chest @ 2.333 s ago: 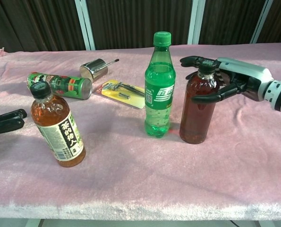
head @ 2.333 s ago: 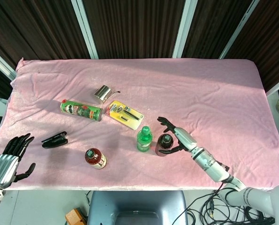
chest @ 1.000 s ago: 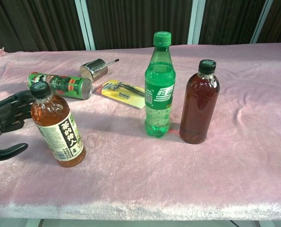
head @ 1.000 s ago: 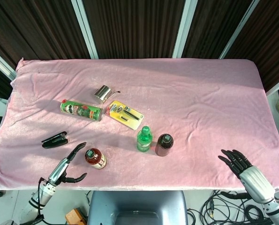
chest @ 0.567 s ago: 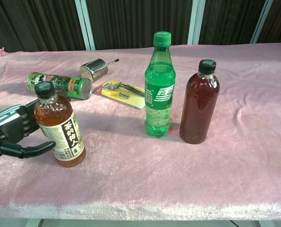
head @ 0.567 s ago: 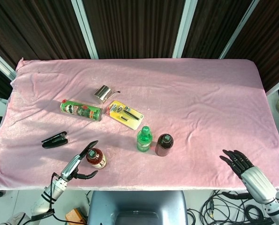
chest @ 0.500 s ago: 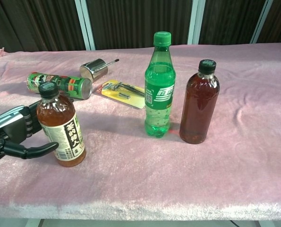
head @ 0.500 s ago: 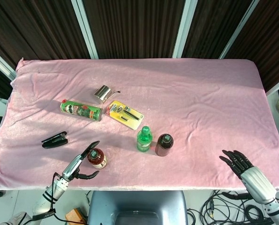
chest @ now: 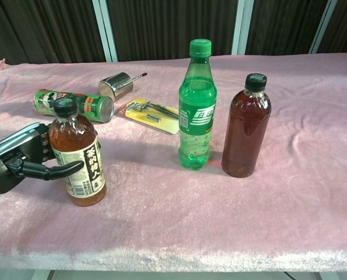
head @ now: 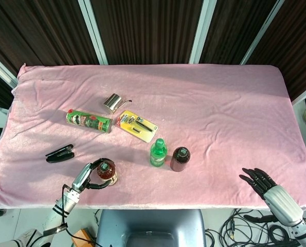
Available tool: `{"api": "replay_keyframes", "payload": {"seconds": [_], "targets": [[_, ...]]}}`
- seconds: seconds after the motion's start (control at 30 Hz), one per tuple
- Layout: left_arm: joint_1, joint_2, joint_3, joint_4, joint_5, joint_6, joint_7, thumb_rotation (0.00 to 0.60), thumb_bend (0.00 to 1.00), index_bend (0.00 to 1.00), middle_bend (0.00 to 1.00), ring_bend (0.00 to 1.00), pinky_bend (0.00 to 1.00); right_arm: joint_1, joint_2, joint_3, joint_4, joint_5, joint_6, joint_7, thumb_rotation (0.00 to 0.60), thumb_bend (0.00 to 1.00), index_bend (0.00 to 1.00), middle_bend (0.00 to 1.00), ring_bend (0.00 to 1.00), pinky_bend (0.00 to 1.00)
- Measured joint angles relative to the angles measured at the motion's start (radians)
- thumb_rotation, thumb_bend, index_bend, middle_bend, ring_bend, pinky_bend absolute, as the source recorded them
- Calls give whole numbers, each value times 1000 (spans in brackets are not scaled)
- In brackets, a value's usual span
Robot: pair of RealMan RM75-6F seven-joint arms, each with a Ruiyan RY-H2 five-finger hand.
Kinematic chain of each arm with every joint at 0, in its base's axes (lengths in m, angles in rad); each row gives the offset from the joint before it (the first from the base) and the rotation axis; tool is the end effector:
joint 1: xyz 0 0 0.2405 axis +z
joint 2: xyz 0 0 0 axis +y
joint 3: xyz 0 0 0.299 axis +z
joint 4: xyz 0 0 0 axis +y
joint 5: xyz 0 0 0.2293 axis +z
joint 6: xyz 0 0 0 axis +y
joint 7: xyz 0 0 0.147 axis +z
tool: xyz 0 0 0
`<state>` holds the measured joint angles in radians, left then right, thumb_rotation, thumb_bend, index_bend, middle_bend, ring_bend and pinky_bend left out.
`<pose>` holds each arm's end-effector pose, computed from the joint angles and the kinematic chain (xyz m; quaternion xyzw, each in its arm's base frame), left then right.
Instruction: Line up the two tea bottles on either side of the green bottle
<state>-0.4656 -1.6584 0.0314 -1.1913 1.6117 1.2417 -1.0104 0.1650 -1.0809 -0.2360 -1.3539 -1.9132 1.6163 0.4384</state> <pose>-0.2734 0.2837 -0.0566 -0.4904 -0.6592 -0.5549 0.1306 -0.3646 -0.1430 0.1569 0.7224 -0.4079 0.4289 0.3573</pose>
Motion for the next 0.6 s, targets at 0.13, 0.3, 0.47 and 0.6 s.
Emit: {"api": "replay_keyframes", "payload": {"seconds": [0.13, 0.3, 0.47, 0.6], "targets": [[2, 2, -4, -1, -6, 4, -4, 600, 430, 681, 726, 554, 541, -1, 1, 2, -1, 0, -2, 3, 600, 176, 0, 0, 0, 120], [7, 1, -33, -2, -17, 41, -6, 600, 568, 755, 794, 612, 594, -1, 2, 3, -4, 0, -11, 4, 600, 173, 0, 0, 0, 120], [0, -17, -110, 1, -53, 76, 48, 600, 581, 764, 795, 614, 593, 3, 0, 3, -7, -2, -27, 1, 600, 173, 0, 0, 0, 120], [-44, -44, -171, 9, -75, 70, 116, 600, 566, 763, 788, 611, 591, 9, -2, 4, -11, -3, -44, -5, 600, 174, 0, 0, 0, 120]]}}
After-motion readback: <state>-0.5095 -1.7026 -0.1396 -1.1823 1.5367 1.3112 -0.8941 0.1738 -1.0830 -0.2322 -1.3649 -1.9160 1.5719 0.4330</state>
